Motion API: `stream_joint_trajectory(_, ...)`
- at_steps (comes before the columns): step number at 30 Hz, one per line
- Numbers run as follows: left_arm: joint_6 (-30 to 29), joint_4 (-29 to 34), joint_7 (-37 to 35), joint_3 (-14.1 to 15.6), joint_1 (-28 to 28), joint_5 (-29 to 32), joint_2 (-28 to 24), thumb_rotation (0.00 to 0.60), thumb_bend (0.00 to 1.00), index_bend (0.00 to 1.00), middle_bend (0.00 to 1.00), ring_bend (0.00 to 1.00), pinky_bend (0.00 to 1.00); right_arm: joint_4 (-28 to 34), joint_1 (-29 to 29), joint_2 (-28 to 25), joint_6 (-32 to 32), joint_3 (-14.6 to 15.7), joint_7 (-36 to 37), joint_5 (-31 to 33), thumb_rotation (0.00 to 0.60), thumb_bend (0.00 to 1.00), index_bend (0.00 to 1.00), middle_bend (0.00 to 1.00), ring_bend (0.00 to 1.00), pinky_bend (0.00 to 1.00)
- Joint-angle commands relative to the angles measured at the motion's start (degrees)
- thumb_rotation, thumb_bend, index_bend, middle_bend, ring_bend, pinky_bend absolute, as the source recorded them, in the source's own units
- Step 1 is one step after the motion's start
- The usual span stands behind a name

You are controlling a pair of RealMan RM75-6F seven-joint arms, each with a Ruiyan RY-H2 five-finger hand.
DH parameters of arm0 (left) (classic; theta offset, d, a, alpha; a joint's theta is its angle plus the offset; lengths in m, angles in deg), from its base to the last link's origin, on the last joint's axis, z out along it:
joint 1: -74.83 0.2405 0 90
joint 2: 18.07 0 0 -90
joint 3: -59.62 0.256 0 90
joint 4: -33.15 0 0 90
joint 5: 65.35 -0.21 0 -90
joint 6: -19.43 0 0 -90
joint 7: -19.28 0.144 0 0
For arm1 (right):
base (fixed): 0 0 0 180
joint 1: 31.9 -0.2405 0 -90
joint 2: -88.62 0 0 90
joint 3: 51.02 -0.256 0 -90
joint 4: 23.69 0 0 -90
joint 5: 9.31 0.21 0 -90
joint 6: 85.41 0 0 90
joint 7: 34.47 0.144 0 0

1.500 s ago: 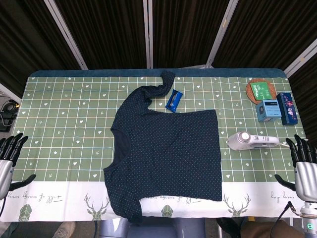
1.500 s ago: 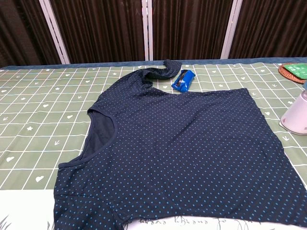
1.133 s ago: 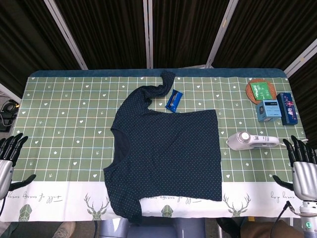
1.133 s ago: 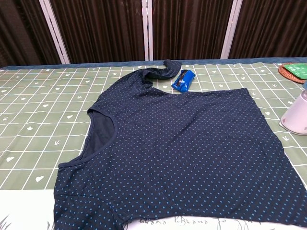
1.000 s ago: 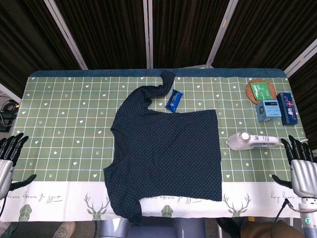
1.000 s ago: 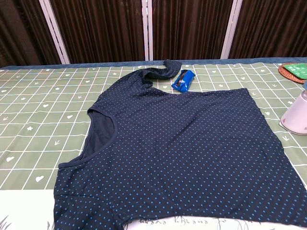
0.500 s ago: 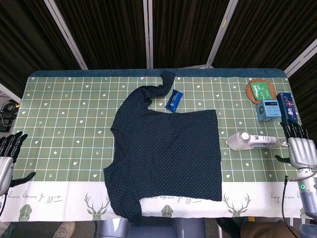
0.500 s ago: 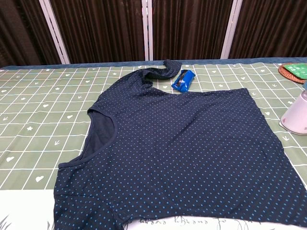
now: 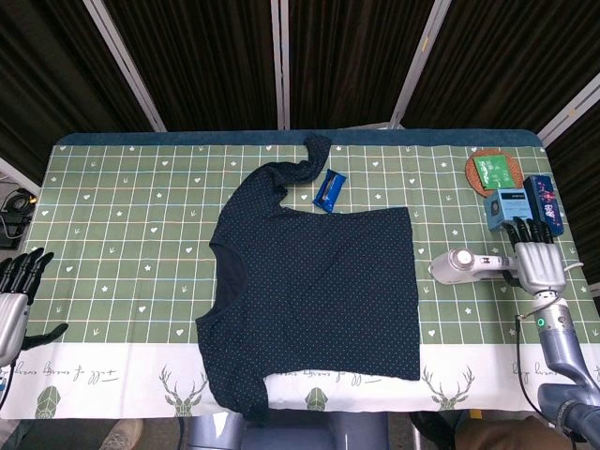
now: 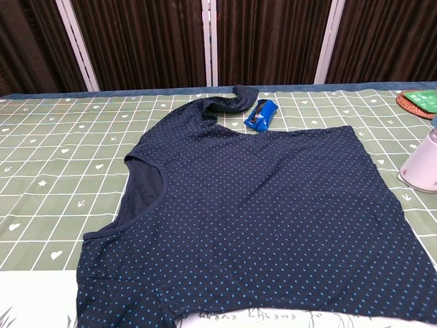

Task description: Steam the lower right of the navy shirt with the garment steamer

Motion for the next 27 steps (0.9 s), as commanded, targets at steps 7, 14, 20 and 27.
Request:
stream_joint_trajectory(7,0.0,-0.2,0.0,-0.2,-0.1,0.6,0.1,0.6,0.0,0.0,0.0,0.0,0.0,-3.5,-1.6,3.4,-1.1,0.4,1.1,-0.6,0.6,0.49,0.16,0.15,0.01,0.06)
stream_joint_trajectory(14,0.4,-0.3,-0.2,-0.3,-0.3,1.0,0.1,0.6,0.0,0.0,0.0,0.0,0.0,-5.8,-2.8,5.3,-1.3,0.0,0.6,-0.7,0.6,0.5,0.17,0.16,0.02,0.07)
stream_joint_trajectory(20,0.5,-0.5,0.0,-0.3,-0.4,1.4,0.2,0.6,0.0,0.0,0.0,0.0,0.0,-7.1,-3.9,6.4,-2.5,0.0,0.9,-0.7,0.6,0.5,0.18,0.16,0.02,0.07)
stream_joint_trajectory(27,1.0,-0.7,0.4,-0.5,-0.8,2.1,0.5,0.6,0.0,0.0,0.0,0.0,0.0,-8.6,-5.0,7.6,-4.3,0.2,0.6,-0.6,0.6,0.55,0.23,0.24,0.11,0.08)
